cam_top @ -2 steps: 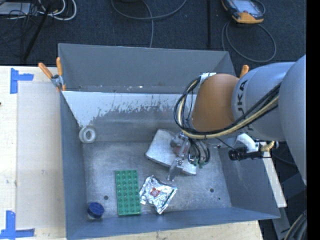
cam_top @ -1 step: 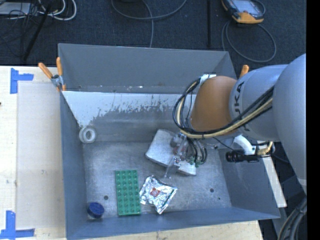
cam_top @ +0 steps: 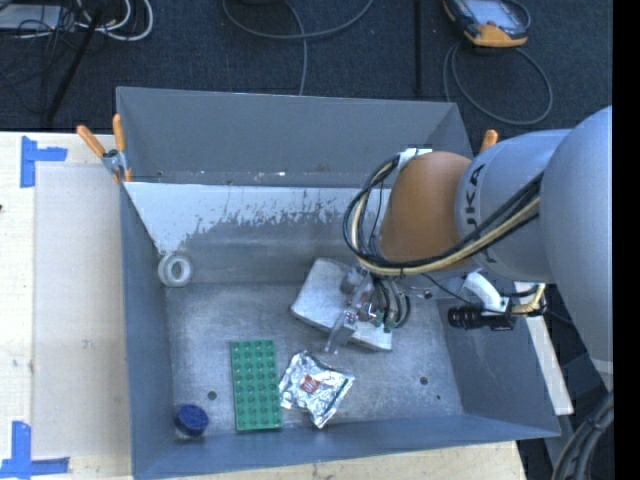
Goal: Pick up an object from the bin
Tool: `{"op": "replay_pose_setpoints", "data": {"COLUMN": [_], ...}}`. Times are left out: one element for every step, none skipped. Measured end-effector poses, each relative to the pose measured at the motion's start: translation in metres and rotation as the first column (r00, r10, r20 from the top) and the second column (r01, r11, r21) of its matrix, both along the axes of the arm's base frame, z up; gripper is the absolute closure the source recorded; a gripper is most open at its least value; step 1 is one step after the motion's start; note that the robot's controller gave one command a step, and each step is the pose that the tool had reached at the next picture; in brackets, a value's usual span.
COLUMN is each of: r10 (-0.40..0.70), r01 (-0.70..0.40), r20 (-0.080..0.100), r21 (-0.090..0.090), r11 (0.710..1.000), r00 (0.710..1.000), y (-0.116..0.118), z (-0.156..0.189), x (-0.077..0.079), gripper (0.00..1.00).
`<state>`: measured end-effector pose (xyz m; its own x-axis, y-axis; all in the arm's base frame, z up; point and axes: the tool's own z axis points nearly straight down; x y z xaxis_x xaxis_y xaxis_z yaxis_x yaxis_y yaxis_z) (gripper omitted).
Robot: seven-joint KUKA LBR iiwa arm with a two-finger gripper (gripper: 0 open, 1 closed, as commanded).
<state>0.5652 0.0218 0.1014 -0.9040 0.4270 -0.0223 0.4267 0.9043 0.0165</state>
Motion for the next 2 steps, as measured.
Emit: {"op": "replay_pose_setpoints", "data": {"r10": [0.0,0.008], "r01": [0.0,-0.008], "r20": [0.002,-0.033], "r21": [-0.001,0.001], "r11": [1.0,1.0], "r00": [1.0,0.999], "y": [-0.0006,0.003], "z": [0.0016,0.0065], "x": [0.001,0.0012], "gripper": [1.0,1.0]}}
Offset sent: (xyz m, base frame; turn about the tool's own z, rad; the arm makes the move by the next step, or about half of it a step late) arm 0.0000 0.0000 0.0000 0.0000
